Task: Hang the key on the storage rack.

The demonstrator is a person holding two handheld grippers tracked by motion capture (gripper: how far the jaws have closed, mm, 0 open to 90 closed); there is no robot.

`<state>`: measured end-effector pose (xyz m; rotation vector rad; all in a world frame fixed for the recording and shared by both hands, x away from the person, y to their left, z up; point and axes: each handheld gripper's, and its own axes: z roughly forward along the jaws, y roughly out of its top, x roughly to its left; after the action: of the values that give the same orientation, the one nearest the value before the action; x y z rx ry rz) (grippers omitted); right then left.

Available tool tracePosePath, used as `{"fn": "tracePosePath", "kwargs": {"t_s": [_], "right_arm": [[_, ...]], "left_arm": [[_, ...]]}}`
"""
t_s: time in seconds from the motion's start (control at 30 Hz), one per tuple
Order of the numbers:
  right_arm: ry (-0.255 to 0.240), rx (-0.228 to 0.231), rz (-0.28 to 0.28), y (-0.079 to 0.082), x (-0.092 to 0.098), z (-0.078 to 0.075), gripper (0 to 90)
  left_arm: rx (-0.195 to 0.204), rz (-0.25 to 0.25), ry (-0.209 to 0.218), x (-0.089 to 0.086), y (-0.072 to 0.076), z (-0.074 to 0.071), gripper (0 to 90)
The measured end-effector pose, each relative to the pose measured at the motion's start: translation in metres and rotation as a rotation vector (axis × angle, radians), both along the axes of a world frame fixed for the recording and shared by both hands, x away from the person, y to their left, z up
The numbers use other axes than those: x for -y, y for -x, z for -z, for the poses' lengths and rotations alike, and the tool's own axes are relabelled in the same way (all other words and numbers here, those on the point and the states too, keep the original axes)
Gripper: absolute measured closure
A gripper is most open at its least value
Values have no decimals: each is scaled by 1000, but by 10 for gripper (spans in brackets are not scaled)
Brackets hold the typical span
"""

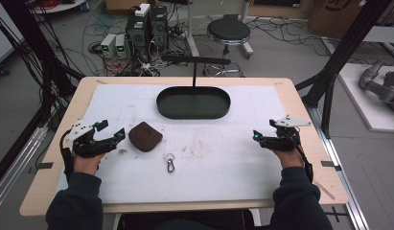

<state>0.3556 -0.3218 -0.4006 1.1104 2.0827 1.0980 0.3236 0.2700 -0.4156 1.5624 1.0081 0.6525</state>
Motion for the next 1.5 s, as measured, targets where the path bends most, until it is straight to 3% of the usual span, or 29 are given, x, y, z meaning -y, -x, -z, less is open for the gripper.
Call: {"fn": "tracePosePath", "kwargs": {"t_s": [0.43, 0.57, 0.77, 0.93, 0.97, 1.0, 1.1, 1.17, 1.3, 1.37, 1.47, 1.5], "right_arm": [[-1, -6, -5, 0, 0, 2, 205], [0, -3, -5, 0, -1, 2, 205], [10, -6, -8, 1, -2, 2, 206], [16, 1, -9, 4, -3, 0, 207], [14, 0, -8, 5, -4, -1, 207], [17, 3, -11, 5, -4, -1, 207], [18, 0, -14, 5, -6, -1, 207], [27, -2, -21, 5, -6, 0, 207], [27, -4, -21, 6, -5, 0, 207], [25, -6, -17, 6, -4, 1, 207], [25, -11, -17, 5, -3, 2, 207], [26, -14, -18, 5, -4, 2, 207]], "left_arm": [[-14, 7, 3, 4, -1, 0, 212], [-16, 14, -14, 7, 1, 0, 246], [-30, 59, -30, 19, 0, -1, 248], [-54, 135, -37, 37, 2, -2, 249], [-54, 135, -37, 37, 2, -2, 267], [-72, 170, -26, 41, 3, -2, 303], [-96, 211, -13, 49, 3, -1, 367], [-105, 226, -21, 53, 2, 0, 384], [-159, 321, -75, 77, 1, 7, 426], [-170, 334, -79, 81, 0, 9, 432], [-233, 378, -94, 94, -2, 15, 432], [-233, 378, -94, 94, -2, 15, 433]]}}
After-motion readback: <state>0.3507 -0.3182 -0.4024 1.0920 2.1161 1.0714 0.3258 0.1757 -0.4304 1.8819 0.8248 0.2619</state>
